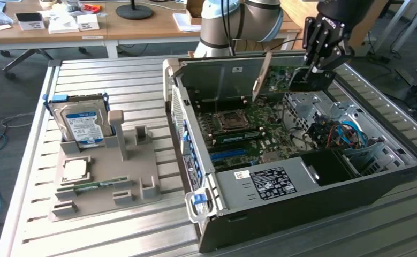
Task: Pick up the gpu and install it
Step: 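Insert the gpu into the slot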
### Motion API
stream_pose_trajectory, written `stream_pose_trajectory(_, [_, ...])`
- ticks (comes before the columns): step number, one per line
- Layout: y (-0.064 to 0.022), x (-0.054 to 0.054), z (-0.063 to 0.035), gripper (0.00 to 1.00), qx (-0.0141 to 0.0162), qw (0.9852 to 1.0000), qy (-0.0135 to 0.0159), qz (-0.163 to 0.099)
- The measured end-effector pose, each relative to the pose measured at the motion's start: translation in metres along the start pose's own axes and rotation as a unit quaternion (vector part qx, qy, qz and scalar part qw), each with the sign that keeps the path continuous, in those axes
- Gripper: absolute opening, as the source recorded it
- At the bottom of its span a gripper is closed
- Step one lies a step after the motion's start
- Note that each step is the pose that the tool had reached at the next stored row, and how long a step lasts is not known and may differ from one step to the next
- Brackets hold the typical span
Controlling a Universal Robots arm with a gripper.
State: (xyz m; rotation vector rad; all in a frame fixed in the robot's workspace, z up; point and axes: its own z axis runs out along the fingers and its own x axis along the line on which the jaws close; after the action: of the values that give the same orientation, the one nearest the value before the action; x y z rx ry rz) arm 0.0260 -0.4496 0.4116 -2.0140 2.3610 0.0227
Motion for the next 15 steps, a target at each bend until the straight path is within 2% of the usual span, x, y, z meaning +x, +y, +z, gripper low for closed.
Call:
stream_pose_trajectory(2, [0.0028, 0.0005, 0.0014, 0.27, 0.0016, 1.0000, -0.0002, 0.000])
stream_pose_trajectory(10, [0.0036, 0.0007, 0.0023, 0.27, 0.0017, 1.0000, -0.0003, 0.000])
stream_pose_trajectory(15, [0.0070, 0.0014, 0.0068, 0.27, 0.0016, 1.0000, -0.0008, -0.001])
